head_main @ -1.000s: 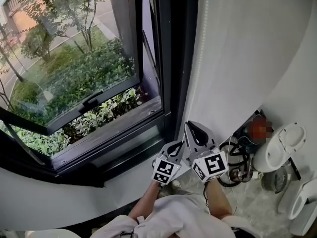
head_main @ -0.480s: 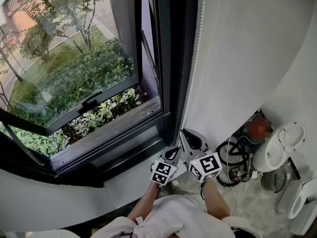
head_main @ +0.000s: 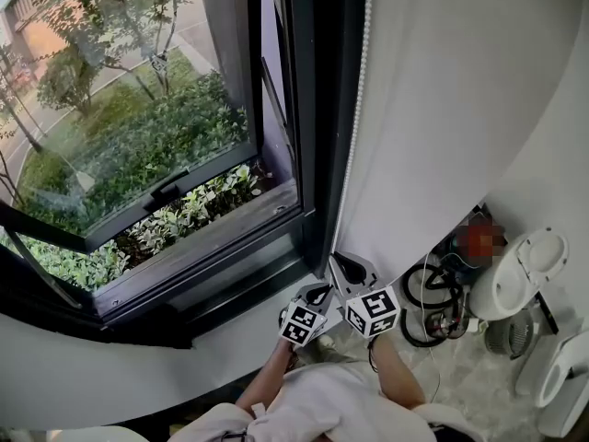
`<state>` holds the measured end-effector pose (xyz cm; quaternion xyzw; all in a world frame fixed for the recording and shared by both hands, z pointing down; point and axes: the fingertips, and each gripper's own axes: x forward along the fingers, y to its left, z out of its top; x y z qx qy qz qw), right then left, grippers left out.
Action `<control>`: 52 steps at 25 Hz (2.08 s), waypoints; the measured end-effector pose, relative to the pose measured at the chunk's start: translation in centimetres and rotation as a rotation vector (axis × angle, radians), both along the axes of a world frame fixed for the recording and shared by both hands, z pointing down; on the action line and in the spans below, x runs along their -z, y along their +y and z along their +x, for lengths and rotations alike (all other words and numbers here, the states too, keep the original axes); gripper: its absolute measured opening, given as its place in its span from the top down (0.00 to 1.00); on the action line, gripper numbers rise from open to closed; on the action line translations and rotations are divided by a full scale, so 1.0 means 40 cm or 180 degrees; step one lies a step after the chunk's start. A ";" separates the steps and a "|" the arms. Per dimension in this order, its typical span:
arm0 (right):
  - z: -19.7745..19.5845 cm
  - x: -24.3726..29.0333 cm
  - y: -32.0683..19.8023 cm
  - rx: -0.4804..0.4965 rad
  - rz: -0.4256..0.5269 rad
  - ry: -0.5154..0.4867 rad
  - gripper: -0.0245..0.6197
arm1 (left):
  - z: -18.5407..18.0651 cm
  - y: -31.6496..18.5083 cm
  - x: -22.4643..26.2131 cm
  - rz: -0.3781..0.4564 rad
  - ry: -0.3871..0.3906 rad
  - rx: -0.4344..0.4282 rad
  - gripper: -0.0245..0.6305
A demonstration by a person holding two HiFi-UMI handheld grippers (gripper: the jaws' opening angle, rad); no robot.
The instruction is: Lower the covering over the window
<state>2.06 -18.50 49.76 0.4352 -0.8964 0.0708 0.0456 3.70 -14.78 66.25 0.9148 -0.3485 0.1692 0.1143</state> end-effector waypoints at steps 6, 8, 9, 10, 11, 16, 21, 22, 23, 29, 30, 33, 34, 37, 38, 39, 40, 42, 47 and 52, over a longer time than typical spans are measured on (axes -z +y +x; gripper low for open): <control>-0.006 -0.044 -0.001 0.0033 -0.0095 -0.0010 0.95 | -0.021 0.032 -0.020 -0.0139 -0.0063 0.0040 0.94; -0.003 -0.045 -0.004 0.0029 -0.0092 -0.0009 0.95 | -0.037 0.042 -0.002 -0.0127 -0.0023 0.0078 0.93; 0.000 -0.044 -0.004 0.0028 -0.0091 -0.0006 0.95 | -0.045 0.045 0.016 -0.0107 0.0019 0.0093 0.91; 0.003 -0.044 -0.005 0.0027 -0.0092 -0.0005 0.95 | -0.053 0.048 0.043 -0.0075 0.0062 0.0103 0.87; 0.006 -0.044 -0.005 0.0025 -0.0093 -0.0005 0.95 | -0.062 0.049 0.076 -0.0032 0.0102 0.0107 0.84; 0.017 -0.042 0.001 0.0027 -0.0111 -0.0019 0.95 | -0.107 0.026 0.323 0.0361 0.0306 0.0186 0.83; 0.018 -0.041 0.010 0.0034 -0.0118 -0.0029 0.95 | -0.120 -0.013 0.553 0.0885 0.0357 0.0149 0.83; 0.017 -0.041 0.012 0.0035 -0.0123 -0.0031 0.95 | -0.119 -0.019 0.588 0.0963 0.0383 0.0138 0.83; 0.017 -0.040 0.014 0.0037 -0.0126 -0.0032 0.95 | -0.116 -0.026 0.621 0.1040 0.0414 0.0129 0.83; 0.017 -0.037 0.017 0.0044 -0.0124 -0.0035 0.95 | -0.074 -0.070 0.825 0.1525 0.0566 0.0042 0.83; 0.017 -0.037 0.017 0.0044 -0.0123 -0.0032 0.95 | -0.067 -0.075 0.858 0.1606 0.0572 0.0031 0.83; 0.015 -0.037 0.018 0.0042 -0.0120 -0.0027 0.95 | -0.052 -0.092 0.940 0.1794 0.0581 0.0039 0.83; 0.014 -0.037 0.019 0.0041 -0.0122 -0.0027 0.95 | -0.046 -0.098 0.959 0.1826 0.0578 0.0044 0.83; 0.011 -0.035 0.024 0.0050 -0.0127 -0.0024 0.95 | -0.030 -0.123 0.993 0.1846 0.0555 0.0040 0.83; 0.009 -0.035 0.025 0.0056 -0.0127 -0.0022 0.95 | -0.024 -0.130 0.998 0.1838 0.0551 0.0024 0.83; 0.007 -0.034 0.026 0.0062 -0.0125 -0.0019 0.95 | -0.017 -0.135 1.000 0.1832 0.0556 0.0003 0.83; 0.005 -0.034 0.027 0.0067 -0.0122 -0.0017 0.95 | -0.012 -0.138 1.001 0.1829 0.0576 -0.0019 0.84; 0.001 -0.035 0.028 0.0074 -0.0116 -0.0009 0.95 | -0.008 -0.139 0.998 0.1823 0.0659 -0.0037 0.93; -0.006 -0.065 0.028 0.0103 -0.0212 0.0075 0.95 | -0.015 -0.142 0.965 0.1786 0.0636 0.0014 0.94; -0.014 -0.122 0.028 0.0145 -0.0376 0.0161 0.95 | -0.027 -0.150 0.907 0.1644 0.0580 0.0070 0.94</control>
